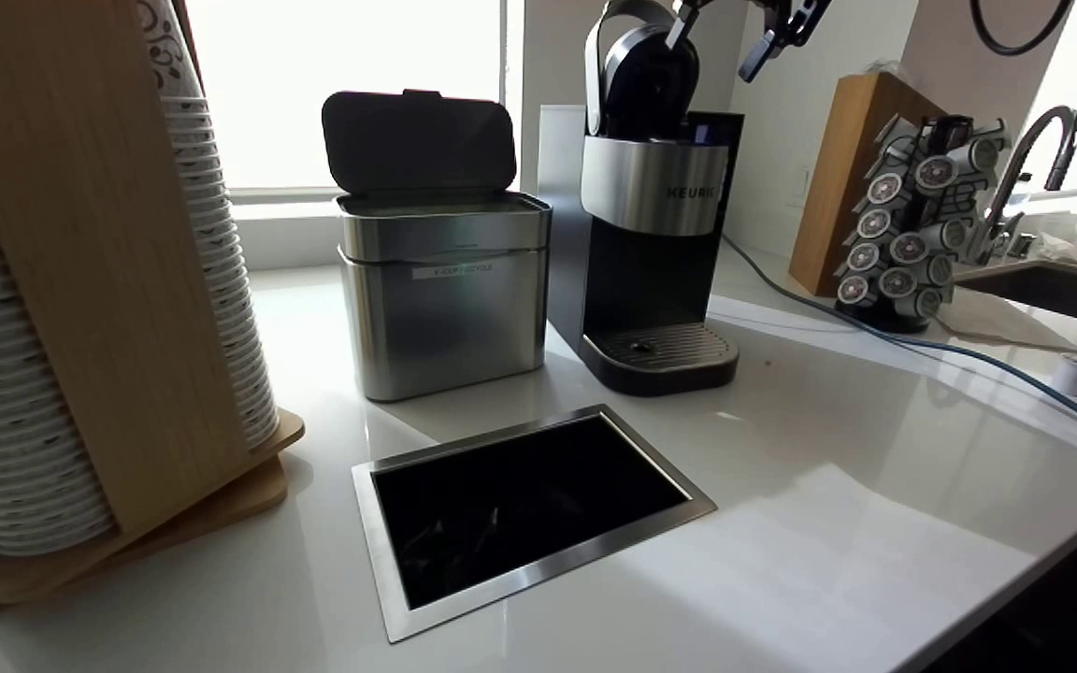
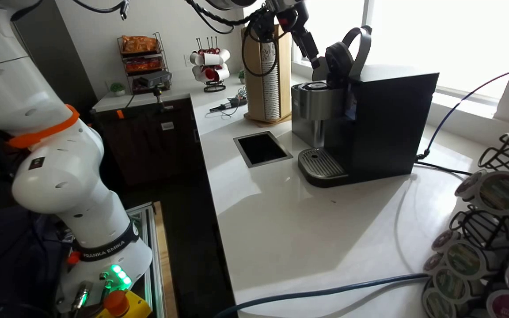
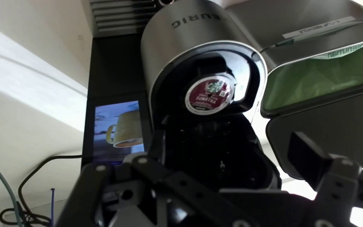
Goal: Remove the coffee pod from the coffeemaker and place it in the silver bin then close the bin.
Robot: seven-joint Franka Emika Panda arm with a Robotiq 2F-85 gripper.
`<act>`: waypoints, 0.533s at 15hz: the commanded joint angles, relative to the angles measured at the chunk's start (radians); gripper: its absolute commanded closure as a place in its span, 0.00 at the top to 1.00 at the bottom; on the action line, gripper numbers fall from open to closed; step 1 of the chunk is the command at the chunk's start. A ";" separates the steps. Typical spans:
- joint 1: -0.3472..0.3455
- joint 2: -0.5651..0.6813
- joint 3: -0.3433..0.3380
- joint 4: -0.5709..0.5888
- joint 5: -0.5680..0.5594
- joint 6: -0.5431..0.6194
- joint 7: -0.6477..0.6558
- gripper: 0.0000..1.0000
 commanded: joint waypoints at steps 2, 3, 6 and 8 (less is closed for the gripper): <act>0.019 0.091 -0.013 0.079 -0.008 -0.020 -0.024 0.87; 0.022 0.106 -0.008 0.094 -0.019 -0.028 -0.013 0.74; 0.036 0.136 -0.004 0.117 -0.037 -0.031 0.026 0.56; 0.049 0.146 -0.004 0.121 -0.034 -0.035 0.036 0.44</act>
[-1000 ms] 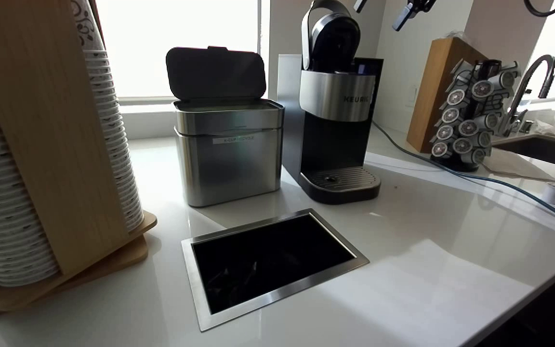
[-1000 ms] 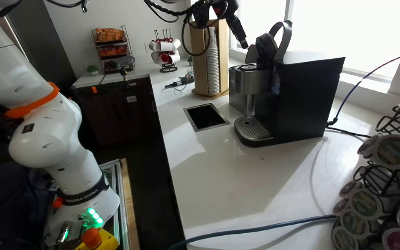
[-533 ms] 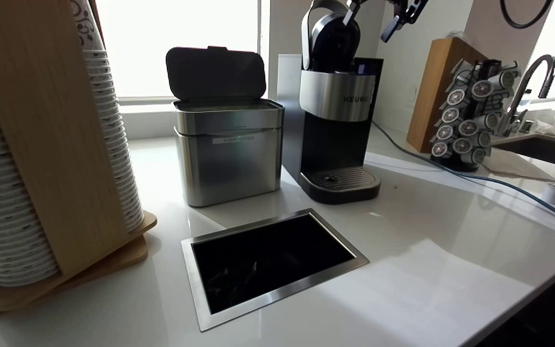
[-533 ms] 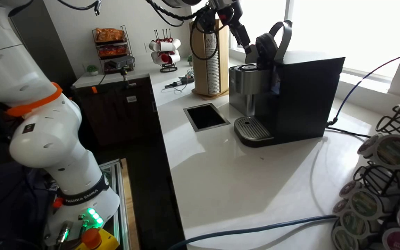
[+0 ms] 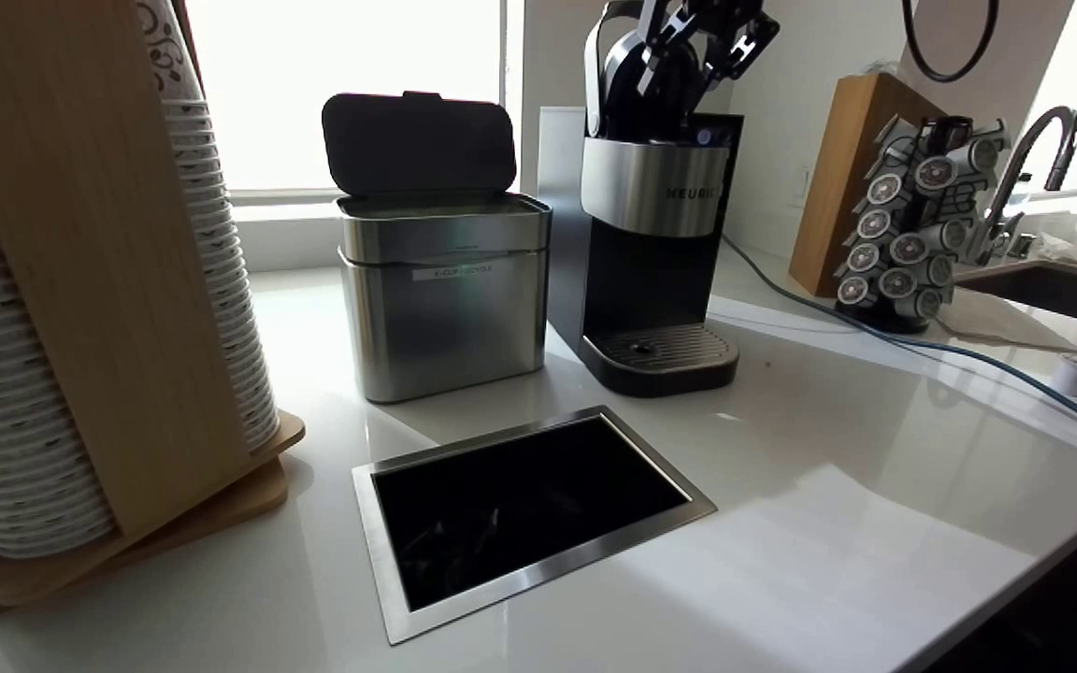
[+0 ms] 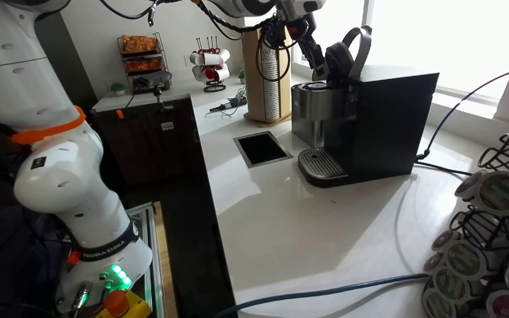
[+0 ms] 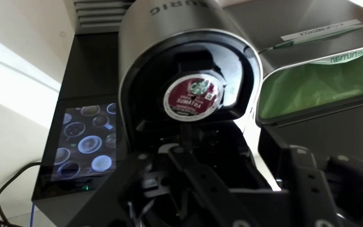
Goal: Remove the coffee pod from the coffeemaker and place it in the silver bin then close the bin.
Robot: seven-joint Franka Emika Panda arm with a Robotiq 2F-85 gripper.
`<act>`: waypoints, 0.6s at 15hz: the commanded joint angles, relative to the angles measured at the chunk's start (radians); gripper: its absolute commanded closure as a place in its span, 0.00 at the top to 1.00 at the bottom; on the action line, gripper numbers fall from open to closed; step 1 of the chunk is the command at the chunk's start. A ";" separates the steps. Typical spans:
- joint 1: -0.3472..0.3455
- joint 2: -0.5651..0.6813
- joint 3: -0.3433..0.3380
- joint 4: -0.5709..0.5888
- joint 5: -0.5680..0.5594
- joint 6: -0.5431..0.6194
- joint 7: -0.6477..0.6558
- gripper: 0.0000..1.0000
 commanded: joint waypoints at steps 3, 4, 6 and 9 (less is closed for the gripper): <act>0.041 0.038 -0.003 0.023 -0.017 -0.037 0.053 0.51; 0.044 0.040 -0.004 0.020 -0.014 -0.036 0.058 0.56; 0.048 0.037 -0.007 0.010 -0.010 -0.044 0.069 0.59; 0.050 0.043 -0.008 0.005 -0.012 -0.053 0.082 0.56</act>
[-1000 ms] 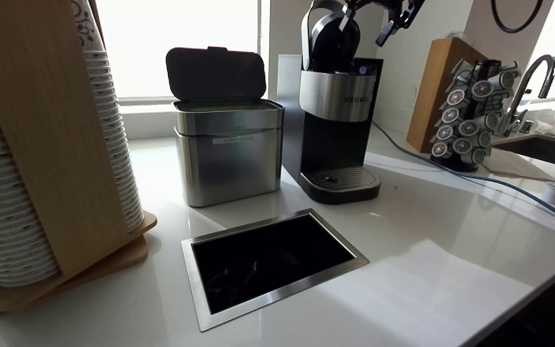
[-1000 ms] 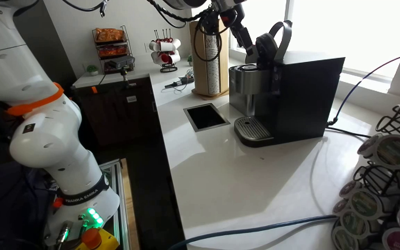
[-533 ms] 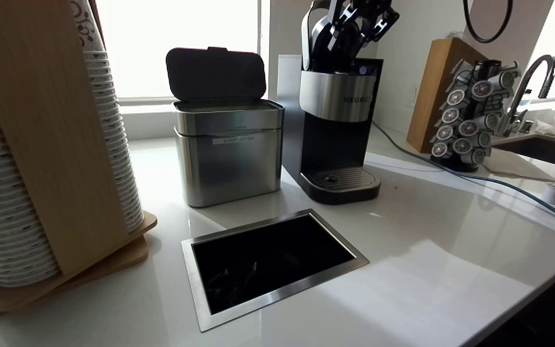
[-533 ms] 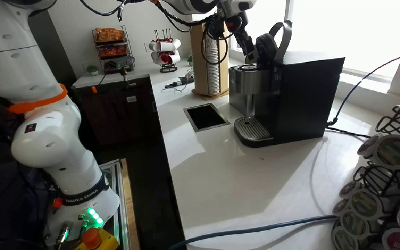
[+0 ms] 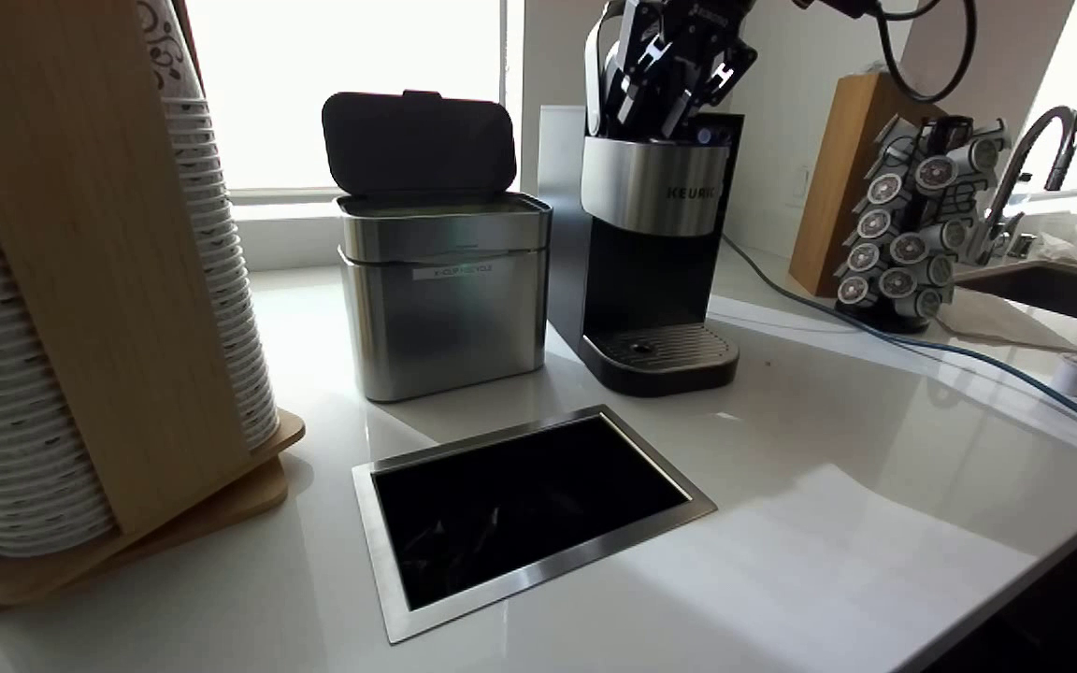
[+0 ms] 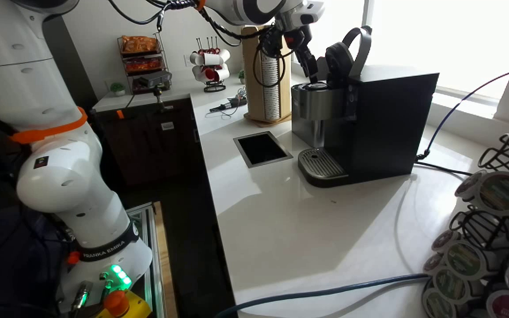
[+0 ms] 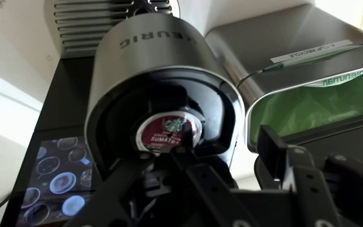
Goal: Remove the coffee pod from the coffeemaker and place it in the silver bin then close the bin.
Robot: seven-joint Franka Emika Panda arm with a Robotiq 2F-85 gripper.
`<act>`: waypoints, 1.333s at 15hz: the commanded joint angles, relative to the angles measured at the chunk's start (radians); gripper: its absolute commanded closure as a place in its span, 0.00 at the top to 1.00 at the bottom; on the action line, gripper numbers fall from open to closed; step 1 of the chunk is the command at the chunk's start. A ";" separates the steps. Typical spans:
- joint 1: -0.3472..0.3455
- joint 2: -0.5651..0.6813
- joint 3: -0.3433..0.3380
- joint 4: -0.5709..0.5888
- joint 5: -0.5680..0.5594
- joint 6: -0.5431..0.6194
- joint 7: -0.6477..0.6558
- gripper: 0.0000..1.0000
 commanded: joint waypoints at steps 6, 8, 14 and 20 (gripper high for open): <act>0.007 -0.006 -0.021 0.009 -0.089 -0.068 0.057 0.51; 0.008 0.001 -0.024 0.012 -0.109 -0.070 0.052 0.60; 0.014 0.034 -0.022 0.051 -0.176 -0.048 0.051 0.64; 0.030 0.062 -0.019 0.090 -0.197 -0.064 0.037 0.55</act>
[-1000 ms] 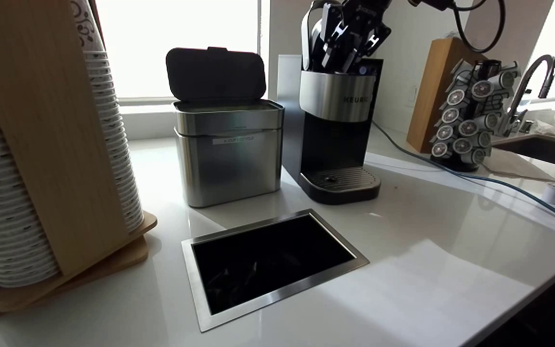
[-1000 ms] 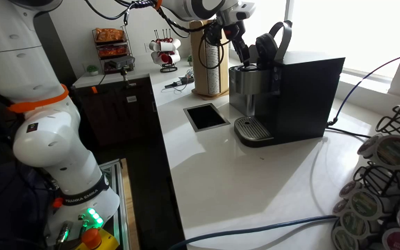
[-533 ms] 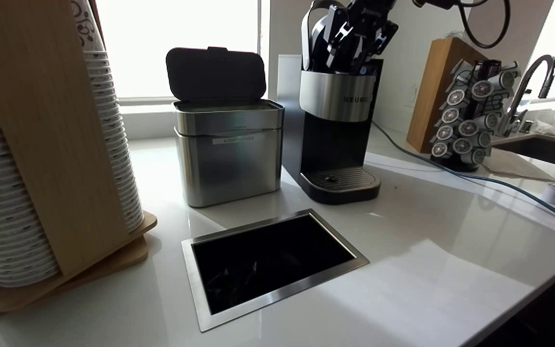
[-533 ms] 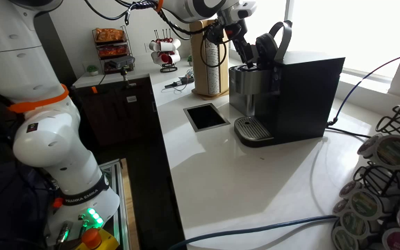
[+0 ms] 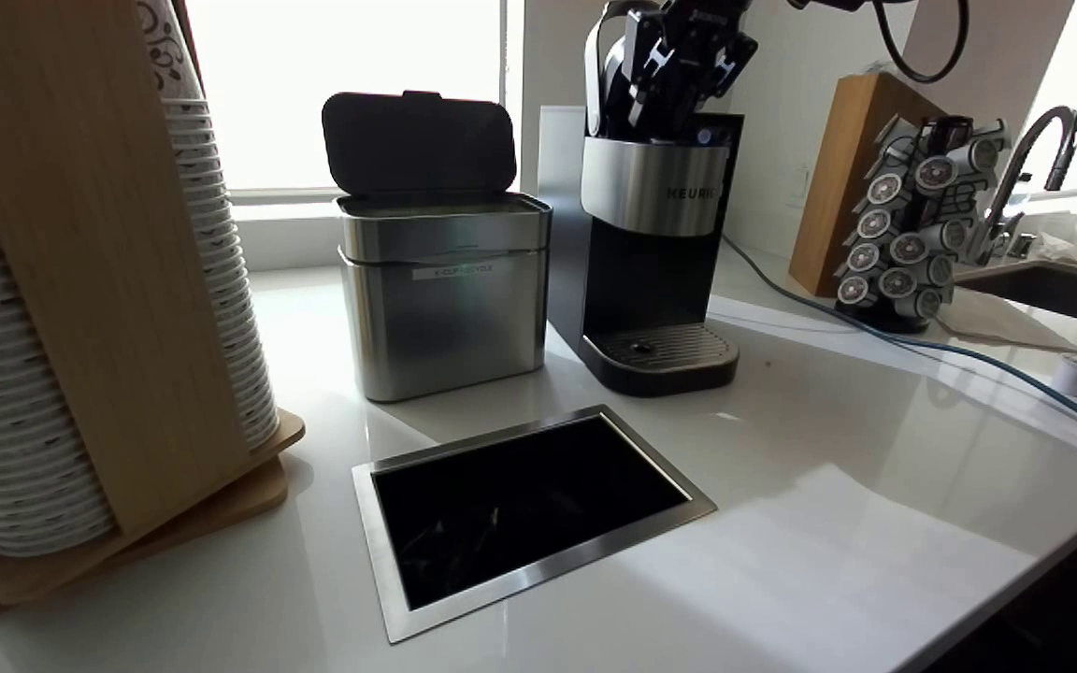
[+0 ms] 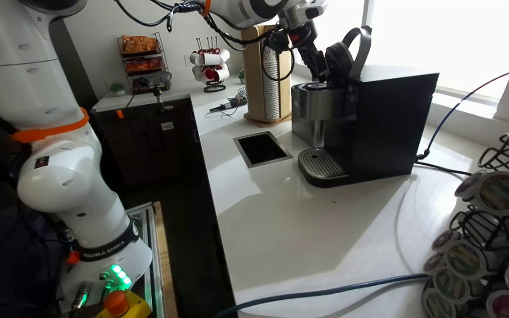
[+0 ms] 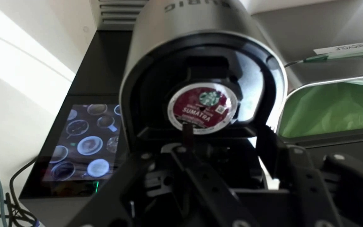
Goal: Remove the coffee pod from the coffeemaker and place it in the silver bin then close the bin.
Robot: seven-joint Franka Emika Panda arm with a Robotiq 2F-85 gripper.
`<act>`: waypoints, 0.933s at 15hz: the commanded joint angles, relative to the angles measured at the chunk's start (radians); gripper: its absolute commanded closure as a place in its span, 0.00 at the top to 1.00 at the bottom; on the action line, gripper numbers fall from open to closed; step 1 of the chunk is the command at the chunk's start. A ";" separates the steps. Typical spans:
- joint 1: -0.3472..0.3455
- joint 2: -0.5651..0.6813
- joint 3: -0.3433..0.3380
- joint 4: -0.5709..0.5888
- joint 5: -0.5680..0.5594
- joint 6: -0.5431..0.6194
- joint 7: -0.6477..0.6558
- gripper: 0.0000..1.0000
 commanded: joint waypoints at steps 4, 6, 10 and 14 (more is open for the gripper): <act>0.032 0.036 -0.002 0.045 -0.015 -0.043 0.004 0.55; 0.036 0.030 -0.004 0.038 -0.014 -0.050 0.009 0.52; 0.036 0.009 -0.008 0.019 -0.021 -0.081 0.020 0.44; 0.035 -0.002 -0.009 0.013 -0.024 -0.113 0.024 0.41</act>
